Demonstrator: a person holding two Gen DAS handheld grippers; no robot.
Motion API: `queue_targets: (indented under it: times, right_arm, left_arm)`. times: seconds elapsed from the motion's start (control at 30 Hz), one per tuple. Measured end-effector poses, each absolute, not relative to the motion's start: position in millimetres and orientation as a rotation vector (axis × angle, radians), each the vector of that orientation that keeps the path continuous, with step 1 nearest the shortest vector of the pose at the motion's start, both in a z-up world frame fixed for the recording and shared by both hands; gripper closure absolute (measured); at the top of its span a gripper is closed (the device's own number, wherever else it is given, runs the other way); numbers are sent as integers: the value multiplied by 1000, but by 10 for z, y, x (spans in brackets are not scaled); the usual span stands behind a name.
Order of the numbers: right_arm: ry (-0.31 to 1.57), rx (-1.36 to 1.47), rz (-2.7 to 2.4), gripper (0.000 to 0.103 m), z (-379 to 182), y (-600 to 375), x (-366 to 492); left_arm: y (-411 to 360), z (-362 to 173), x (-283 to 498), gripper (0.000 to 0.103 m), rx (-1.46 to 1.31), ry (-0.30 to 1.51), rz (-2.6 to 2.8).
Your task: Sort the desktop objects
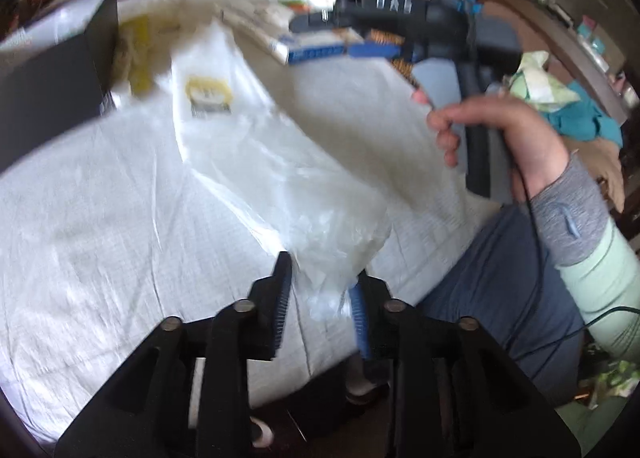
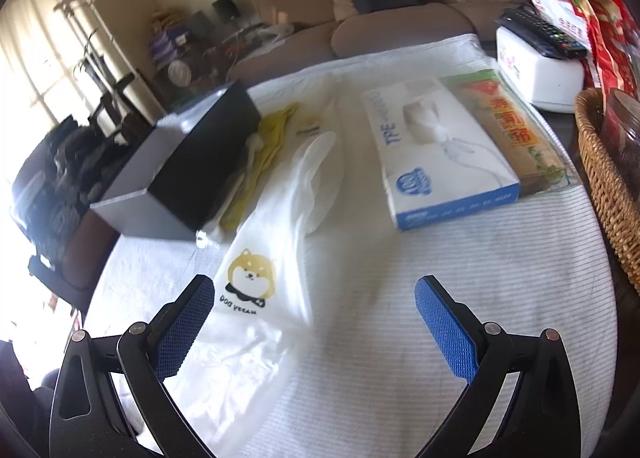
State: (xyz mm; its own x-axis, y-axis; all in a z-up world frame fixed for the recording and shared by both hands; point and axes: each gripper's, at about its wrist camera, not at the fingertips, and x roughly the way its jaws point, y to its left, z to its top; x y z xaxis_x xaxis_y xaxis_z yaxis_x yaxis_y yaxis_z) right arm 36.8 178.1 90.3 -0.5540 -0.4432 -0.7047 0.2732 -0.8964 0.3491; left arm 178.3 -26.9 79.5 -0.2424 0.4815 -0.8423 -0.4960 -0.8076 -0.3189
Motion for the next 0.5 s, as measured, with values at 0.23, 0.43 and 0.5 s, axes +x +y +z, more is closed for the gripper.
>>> queue_targets:
  times: [0.23,0.43,0.5]
  right_arm:
    - [-224,1210,-2422,1,879,1592,429]
    - [-205,1162,-2381,6,993,1294,218]
    - [-221,1144,-2357,23,1043,1189,82]
  left_arm:
    - [-632,1012,1756,47,-1332,-45,2185]
    - [-1104,1221,1177,47,-1211,-134,2508]
    - [-1185,1195,896,47,-1168,-188,2602]
